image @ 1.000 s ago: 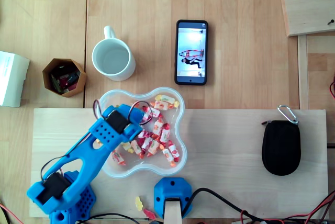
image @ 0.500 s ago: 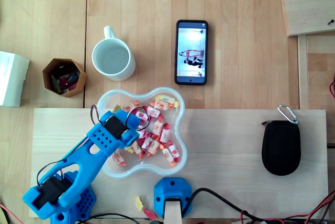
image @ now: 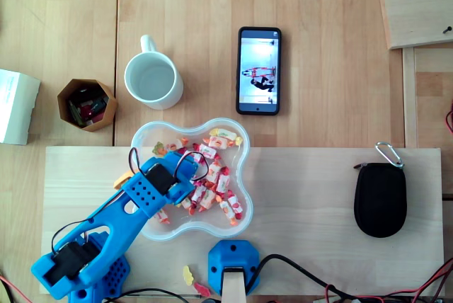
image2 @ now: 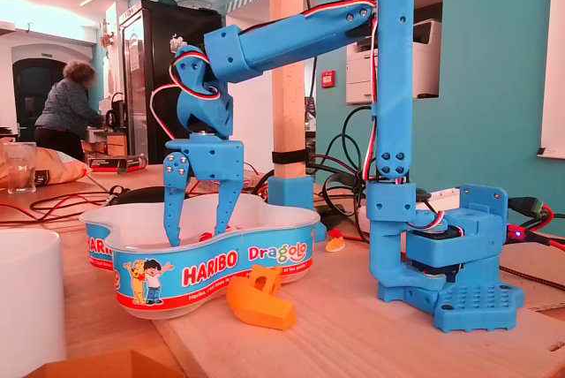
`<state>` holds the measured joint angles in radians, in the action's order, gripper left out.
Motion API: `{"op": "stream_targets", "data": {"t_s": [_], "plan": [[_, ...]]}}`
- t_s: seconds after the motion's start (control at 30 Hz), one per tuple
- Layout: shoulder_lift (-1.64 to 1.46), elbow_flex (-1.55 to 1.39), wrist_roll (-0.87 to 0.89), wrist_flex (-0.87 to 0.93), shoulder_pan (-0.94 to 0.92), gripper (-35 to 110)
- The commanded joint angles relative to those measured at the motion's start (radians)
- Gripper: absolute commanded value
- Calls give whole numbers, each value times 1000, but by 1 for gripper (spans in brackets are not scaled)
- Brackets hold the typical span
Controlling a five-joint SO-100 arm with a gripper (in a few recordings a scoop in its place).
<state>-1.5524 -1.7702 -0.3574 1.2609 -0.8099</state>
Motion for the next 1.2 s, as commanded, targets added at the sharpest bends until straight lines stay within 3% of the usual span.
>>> {"op": "stream_targets", "data": {"t_s": [0.0, 1.17], "plan": [[-63, -9, -18, 2, -29, 20], [-63, -48, -78, -5, -32, 20]]}}
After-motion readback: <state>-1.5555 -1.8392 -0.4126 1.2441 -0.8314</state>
